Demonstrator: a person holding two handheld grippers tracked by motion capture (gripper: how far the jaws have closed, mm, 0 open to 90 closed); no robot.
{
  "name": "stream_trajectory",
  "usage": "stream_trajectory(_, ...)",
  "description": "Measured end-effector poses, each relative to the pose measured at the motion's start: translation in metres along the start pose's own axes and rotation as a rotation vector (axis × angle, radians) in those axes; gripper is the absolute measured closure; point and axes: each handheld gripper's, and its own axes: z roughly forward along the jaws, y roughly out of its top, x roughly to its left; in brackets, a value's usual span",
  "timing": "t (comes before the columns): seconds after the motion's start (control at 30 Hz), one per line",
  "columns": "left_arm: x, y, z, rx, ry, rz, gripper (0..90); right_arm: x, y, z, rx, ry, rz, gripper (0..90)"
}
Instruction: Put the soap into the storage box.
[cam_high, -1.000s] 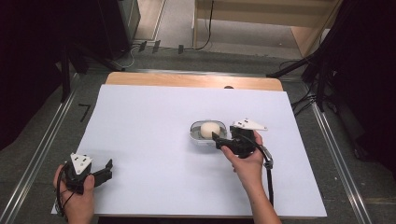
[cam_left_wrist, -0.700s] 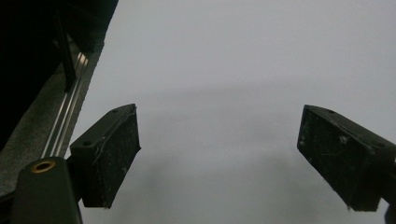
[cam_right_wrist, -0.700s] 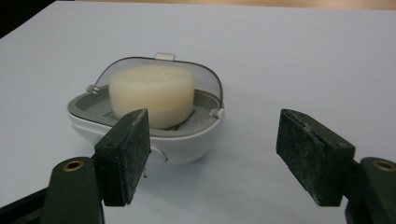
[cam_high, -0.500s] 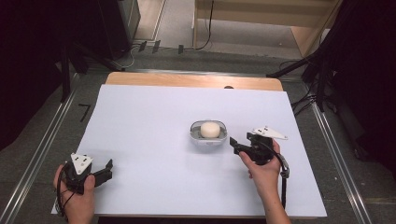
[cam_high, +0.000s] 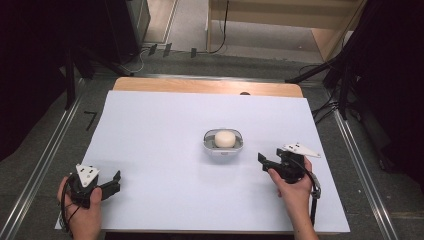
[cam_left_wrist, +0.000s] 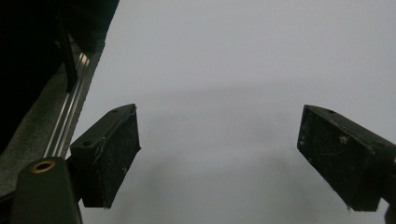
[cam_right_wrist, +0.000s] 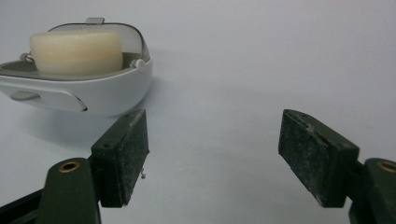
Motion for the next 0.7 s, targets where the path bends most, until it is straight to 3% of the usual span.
stream_trajectory(0.53, -0.001, 0.0, 0.0, -0.003, 0.006, 0.001, 14.0, -0.022, -0.019, -0.013, 0.002, -0.009, 0.021, 23.5)
stream_trajectory(0.7, -0.001, 0.0, 0.0, -0.004, 0.006, 0.001, 14.0, -0.035, -0.028, -0.021, 0.011, -0.027, 0.032, 23.2)
